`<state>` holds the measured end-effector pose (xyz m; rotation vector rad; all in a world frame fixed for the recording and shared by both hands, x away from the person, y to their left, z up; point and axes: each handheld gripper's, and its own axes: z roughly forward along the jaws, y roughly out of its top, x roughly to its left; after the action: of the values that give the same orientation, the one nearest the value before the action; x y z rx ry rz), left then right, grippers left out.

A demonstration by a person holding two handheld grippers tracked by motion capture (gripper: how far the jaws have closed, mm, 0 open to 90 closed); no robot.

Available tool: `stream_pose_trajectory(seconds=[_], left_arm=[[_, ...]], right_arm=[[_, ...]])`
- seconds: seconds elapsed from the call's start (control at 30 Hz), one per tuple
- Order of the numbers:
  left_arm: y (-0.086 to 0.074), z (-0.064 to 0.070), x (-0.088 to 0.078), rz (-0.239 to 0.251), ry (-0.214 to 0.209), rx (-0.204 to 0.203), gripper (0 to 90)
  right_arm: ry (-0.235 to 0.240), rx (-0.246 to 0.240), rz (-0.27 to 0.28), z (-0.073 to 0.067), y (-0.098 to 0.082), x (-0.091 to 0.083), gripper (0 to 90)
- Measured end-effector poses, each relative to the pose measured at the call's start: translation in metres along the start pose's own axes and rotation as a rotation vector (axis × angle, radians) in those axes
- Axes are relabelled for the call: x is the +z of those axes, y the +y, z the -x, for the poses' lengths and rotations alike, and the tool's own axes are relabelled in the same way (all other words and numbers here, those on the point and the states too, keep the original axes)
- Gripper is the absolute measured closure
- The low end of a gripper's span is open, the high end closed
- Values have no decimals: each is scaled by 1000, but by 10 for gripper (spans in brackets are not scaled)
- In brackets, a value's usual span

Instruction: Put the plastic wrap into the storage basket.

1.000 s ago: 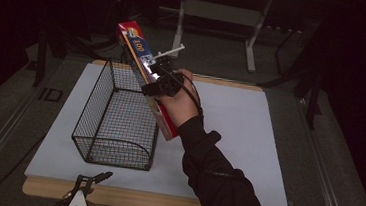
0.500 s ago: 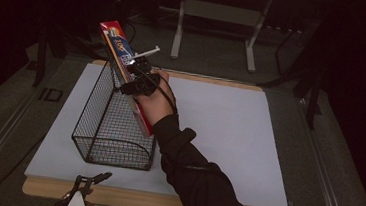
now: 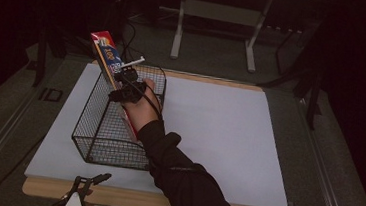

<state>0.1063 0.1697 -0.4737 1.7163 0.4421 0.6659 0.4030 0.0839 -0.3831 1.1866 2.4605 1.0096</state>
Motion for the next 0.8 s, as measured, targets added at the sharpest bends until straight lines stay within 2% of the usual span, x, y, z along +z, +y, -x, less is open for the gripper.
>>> stream_pose_trajectory(seconds=[0.1, 0.27, 0.4, 0.53, 0.6, 0.7, 0.77, 0.8], left_arm=[[0, 0, 0, -1, 0, 1, 1], [0, 2, 1, -8, -5, 9, 0], [0, 2, 1, -7, -8, 8, 0], [0, 2, 1, -11, -9, 8, 0], [0, 2, 2, -11, -13, 9, 1], [0, 3, 2, -11, -14, 10, 1], [0, 3, 2, -10, -14, 9, 1], [0, 3, 2, -11, -15, 9, 1]], right_arm=[[-3, 11, 4, -1, -5, 7, 400], [-27, -4, -15, -2, -11, 16, 398], [-73, -22, -10, -2, -17, 22, 397], [-56, -1, -36, 2, -22, 29, 396], [-33, 33, -31, 6, -25, 31, 395], [-25, 66, -32, 9, -29, 34, 393], [-30, 63, -47, 10, -30, 35, 391], [-45, 45, -51, 10, -32, 36, 390]])
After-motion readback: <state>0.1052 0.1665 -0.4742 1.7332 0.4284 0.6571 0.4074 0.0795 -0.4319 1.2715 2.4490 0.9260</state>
